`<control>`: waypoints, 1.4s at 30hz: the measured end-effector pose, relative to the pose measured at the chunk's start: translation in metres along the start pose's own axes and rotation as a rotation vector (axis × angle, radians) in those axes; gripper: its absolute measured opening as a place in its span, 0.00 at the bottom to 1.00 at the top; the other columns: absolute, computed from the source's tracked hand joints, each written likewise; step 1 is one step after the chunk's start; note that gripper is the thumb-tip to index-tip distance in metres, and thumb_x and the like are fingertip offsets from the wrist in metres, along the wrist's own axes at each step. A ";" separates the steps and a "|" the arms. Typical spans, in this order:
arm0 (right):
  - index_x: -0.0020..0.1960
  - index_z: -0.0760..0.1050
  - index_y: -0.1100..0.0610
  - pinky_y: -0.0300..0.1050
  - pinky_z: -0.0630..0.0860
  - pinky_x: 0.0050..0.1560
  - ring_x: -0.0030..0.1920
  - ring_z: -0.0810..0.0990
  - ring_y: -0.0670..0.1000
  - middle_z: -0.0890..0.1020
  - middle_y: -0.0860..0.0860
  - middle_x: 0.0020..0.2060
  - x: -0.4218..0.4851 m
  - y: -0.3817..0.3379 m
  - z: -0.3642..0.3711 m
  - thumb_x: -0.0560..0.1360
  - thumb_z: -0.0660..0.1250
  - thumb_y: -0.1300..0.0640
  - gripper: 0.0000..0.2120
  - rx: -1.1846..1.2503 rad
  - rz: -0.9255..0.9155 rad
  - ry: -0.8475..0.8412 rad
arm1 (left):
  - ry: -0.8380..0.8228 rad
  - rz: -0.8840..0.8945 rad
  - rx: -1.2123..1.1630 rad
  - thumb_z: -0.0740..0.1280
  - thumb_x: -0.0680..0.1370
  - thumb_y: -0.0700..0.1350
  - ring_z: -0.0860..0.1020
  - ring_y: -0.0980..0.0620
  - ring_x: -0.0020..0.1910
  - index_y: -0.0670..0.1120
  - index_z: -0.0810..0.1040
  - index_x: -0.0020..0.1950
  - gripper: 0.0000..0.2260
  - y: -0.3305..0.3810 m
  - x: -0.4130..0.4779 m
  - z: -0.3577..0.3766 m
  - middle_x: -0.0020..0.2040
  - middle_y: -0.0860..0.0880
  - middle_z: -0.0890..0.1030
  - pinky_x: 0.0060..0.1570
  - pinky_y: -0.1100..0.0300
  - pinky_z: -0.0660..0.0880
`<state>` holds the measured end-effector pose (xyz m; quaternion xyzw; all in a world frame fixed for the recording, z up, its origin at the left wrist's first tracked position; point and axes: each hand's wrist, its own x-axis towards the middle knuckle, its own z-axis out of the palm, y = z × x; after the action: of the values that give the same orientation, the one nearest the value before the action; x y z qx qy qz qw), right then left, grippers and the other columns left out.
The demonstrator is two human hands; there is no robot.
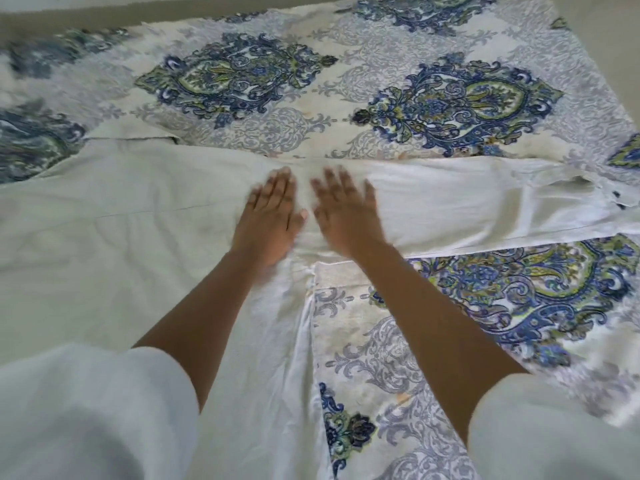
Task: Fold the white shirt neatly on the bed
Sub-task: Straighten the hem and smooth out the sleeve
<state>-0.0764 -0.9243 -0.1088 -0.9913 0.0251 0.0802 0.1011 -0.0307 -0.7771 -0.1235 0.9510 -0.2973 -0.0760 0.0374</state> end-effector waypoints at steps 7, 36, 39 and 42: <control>0.75 0.35 0.45 0.60 0.40 0.73 0.76 0.37 0.51 0.37 0.47 0.75 -0.012 0.088 -0.003 0.79 0.36 0.40 0.26 -0.088 0.419 -0.046 | -0.050 -0.255 0.060 0.43 0.82 0.53 0.41 0.46 0.76 0.47 0.42 0.77 0.25 -0.026 0.002 -0.008 0.78 0.50 0.42 0.72 0.48 0.38; 0.69 0.68 0.63 0.65 0.62 0.65 0.68 0.69 0.59 0.70 0.60 0.69 -0.232 -0.111 0.050 0.79 0.44 0.46 0.29 0.041 0.241 0.050 | -0.276 -0.205 -0.179 0.32 0.69 0.58 0.38 0.52 0.73 0.42 0.42 0.76 0.38 0.001 -0.293 0.012 0.73 0.49 0.36 0.74 0.52 0.46; 0.71 0.64 0.59 0.61 0.62 0.68 0.71 0.66 0.54 0.67 0.55 0.71 -0.255 -0.140 0.069 0.77 0.49 0.48 0.26 -0.005 0.012 0.023 | -0.220 -0.170 -0.087 0.46 0.77 0.55 0.60 0.44 0.73 0.41 0.59 0.75 0.29 0.003 -0.307 0.018 0.75 0.43 0.57 0.67 0.44 0.63; 0.73 0.61 0.56 0.61 0.57 0.70 0.73 0.62 0.52 0.64 0.51 0.73 -0.286 -0.126 0.087 0.78 0.49 0.49 0.26 -0.007 0.207 0.040 | -0.179 -0.140 -0.045 0.43 0.81 0.55 0.62 0.45 0.73 0.44 0.59 0.74 0.25 -0.006 -0.338 0.030 0.74 0.43 0.63 0.70 0.48 0.60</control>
<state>-0.3636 -0.7738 -0.1216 -0.9852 0.1291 0.0705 0.0882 -0.3068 -0.5793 -0.1123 0.9578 -0.2303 -0.1698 0.0265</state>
